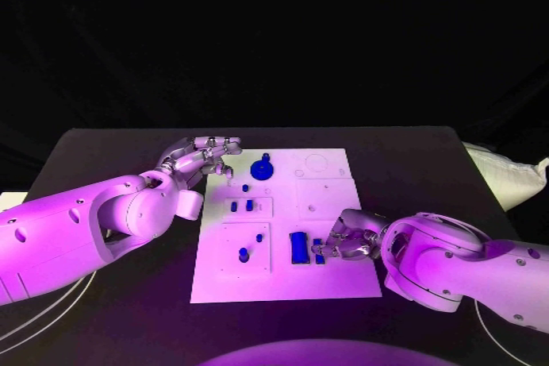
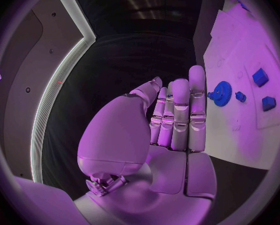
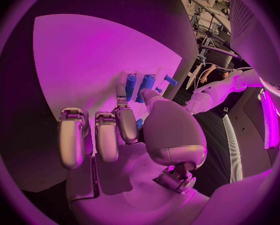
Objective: Assemble the parts on the task board
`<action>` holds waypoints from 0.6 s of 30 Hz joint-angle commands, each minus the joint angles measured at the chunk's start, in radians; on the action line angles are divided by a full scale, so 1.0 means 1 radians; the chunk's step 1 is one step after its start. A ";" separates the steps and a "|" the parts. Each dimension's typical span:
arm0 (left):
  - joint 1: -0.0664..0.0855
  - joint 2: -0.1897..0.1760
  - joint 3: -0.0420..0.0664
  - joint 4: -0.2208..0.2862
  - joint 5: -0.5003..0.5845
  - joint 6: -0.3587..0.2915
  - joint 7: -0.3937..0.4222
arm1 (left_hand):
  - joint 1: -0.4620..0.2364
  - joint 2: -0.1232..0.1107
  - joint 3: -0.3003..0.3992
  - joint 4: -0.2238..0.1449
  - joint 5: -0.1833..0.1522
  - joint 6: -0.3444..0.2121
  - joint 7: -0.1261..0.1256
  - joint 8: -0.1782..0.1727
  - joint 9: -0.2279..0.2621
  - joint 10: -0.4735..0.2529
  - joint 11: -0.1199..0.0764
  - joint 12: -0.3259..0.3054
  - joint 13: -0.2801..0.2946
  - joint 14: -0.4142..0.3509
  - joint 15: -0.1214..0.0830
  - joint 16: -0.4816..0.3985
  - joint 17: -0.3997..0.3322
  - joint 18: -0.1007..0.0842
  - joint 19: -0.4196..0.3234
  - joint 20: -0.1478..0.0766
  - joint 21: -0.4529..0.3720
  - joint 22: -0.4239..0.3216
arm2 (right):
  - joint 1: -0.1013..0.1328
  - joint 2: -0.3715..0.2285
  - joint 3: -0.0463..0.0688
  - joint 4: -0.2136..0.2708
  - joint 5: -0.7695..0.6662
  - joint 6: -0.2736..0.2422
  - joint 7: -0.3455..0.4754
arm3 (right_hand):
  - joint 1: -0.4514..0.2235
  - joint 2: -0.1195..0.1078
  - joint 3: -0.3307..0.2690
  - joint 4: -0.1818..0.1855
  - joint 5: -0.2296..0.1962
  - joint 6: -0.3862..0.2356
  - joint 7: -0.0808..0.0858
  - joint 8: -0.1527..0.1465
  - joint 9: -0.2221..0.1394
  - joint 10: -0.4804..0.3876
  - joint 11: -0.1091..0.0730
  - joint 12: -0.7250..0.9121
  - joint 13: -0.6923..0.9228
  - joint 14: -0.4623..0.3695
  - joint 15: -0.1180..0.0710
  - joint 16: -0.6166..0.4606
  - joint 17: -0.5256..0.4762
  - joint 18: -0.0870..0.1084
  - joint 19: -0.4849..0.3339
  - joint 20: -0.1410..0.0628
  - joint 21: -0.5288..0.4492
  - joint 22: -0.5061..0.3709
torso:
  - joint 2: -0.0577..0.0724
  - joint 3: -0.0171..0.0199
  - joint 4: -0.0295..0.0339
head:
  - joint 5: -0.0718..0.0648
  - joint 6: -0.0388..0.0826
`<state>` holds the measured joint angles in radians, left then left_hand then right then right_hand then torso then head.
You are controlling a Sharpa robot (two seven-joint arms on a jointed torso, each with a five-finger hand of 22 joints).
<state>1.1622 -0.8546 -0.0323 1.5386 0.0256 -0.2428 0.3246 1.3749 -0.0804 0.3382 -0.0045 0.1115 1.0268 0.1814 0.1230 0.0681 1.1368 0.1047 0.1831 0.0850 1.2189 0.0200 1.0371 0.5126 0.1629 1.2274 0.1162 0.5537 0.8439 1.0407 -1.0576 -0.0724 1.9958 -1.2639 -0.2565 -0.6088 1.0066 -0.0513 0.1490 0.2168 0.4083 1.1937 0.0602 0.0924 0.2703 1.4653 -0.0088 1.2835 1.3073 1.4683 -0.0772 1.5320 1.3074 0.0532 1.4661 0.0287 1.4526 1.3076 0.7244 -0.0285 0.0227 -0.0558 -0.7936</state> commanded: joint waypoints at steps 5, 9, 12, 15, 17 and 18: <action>0.000 0.000 0.001 0.001 -0.003 0.018 0.003 | 0.008 0.000 -0.003 -0.003 0.006 -0.007 -0.001 0.005 0.000 -0.010 0.000 0.005 -0.002 -0.009 -0.001 0.005 -0.004 0.019 0.008 0.001 -0.004 -0.001 | -0.001 -0.015 0.000 0.020 -0.028 0.010 0.008 | -0.001 0.003 -0.008 0.000 -0.001 0.009 -0.002 0.004 0.002 0.020 -0.009 0.000 0.102 0.091 -0.008 0.004 0.204 -0.011 0.035 -0.008 0.006 0.071 | 0.001 0.0003 -0.0012 | 0.001 0.000; 0.000 0.001 0.001 0.001 -0.003 0.019 0.004 | 0.008 0.000 -0.003 -0.003 0.006 -0.007 -0.001 0.005 0.000 -0.010 0.000 0.005 -0.002 -0.009 -0.001 0.005 -0.004 0.019 0.008 0.001 -0.004 -0.001 | -0.001 -0.021 0.000 0.020 -0.034 0.017 0.009 | 0.014 0.004 -0.015 -0.006 0.000 0.008 -0.002 0.004 0.003 0.020 -0.010 -0.002 0.102 0.091 -0.008 0.004 0.203 -0.011 0.036 -0.009 0.006 0.071 | 0.000 -0.0003 -0.0010 | -0.001 0.000; 0.000 0.002 0.001 0.000 -0.003 0.019 0.003 | 0.008 0.000 -0.003 -0.003 0.006 -0.007 -0.001 0.005 0.000 -0.010 0.000 0.005 -0.002 -0.009 -0.001 0.005 -0.004 0.019 0.008 0.001 -0.004 -0.001 | -0.001 -0.025 0.000 0.016 -0.040 0.033 0.011 | 0.062 0.000 -0.028 -0.037 -0.055 0.007 -0.001 0.004 0.004 0.020 -0.010 -0.006 0.102 0.091 -0.009 0.003 0.203 -0.011 0.036 -0.010 0.006 0.072 | 0.000 0.0001 0.0002 | -0.001 0.000; 0.000 0.003 0.001 -0.001 -0.003 0.019 0.003 | 0.008 0.000 -0.003 -0.003 0.006 -0.007 -0.001 0.005 0.000 -0.010 0.000 0.005 -0.002 -0.009 -0.001 0.005 -0.004 0.019 0.008 0.001 -0.004 -0.001 | -0.001 -0.024 0.000 0.014 -0.043 0.050 0.016 | 0.108 -0.001 -0.035 -0.069 -0.153 0.005 0.000 0.003 0.005 0.019 -0.009 -0.010 0.102 0.090 -0.008 0.003 0.202 -0.011 0.036 -0.009 0.006 0.072 | 0.000 0.0005 -0.0002 | -0.001 0.000; 0.000 0.004 0.001 -0.001 -0.003 0.019 0.003 | 0.008 0.000 -0.003 -0.003 0.006 -0.007 -0.001 0.005 0.000 -0.010 0.000 0.005 -0.002 -0.009 -0.001 0.005 -0.004 0.019 0.008 0.001 -0.004 -0.001 | -0.001 -0.022 0.000 0.012 -0.045 0.059 0.019 | 0.134 -0.004 -0.040 -0.089 -0.208 0.003 0.000 0.002 0.006 0.018 -0.008 -0.014 0.102 0.090 -0.007 0.003 0.202 -0.010 0.035 -0.008 0.005 0.071 | 0.000 0.0000 -0.0002 | -0.001 0.000; 0.000 0.004 0.001 -0.002 -0.003 0.020 0.003 | 0.008 0.000 -0.003 -0.003 0.006 -0.007 -0.001 0.005 0.000 -0.010 0.000 0.005 -0.002 -0.009 -0.001 0.005 -0.004 0.019 0.008 0.001 -0.004 -0.001 | -0.001 -0.021 0.000 0.011 -0.046 0.062 0.020 | 0.143 -0.005 -0.042 -0.096 -0.222 0.003 0.001 0.002 0.006 0.018 -0.008 -0.015 0.101 0.090 -0.007 0.003 0.202 -0.010 0.034 -0.008 0.005 0.070 | 0.000 -0.0001 0.0000 | -0.001 0.000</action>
<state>1.1622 -0.8530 -0.0323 1.5363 0.0256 -0.2421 0.3234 1.3748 -0.0804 0.3382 -0.0045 0.1115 1.0268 0.1814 0.1230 0.0681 1.1332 0.1011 0.1831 0.0841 1.2189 0.0200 1.0371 0.5094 0.1630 1.2274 0.1163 0.5537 0.8439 1.0407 -1.0804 -0.0721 2.0071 -1.2885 -0.2343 -0.6031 1.1448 -0.0570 0.1068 0.1230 0.1908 1.1954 0.0584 0.0924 0.2757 1.4689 -0.0125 1.2716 1.3085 1.4647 -0.0807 1.5320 1.3081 0.0532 1.4661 0.0288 1.4526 1.3074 0.7248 -0.0282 0.0222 -0.0568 -0.7932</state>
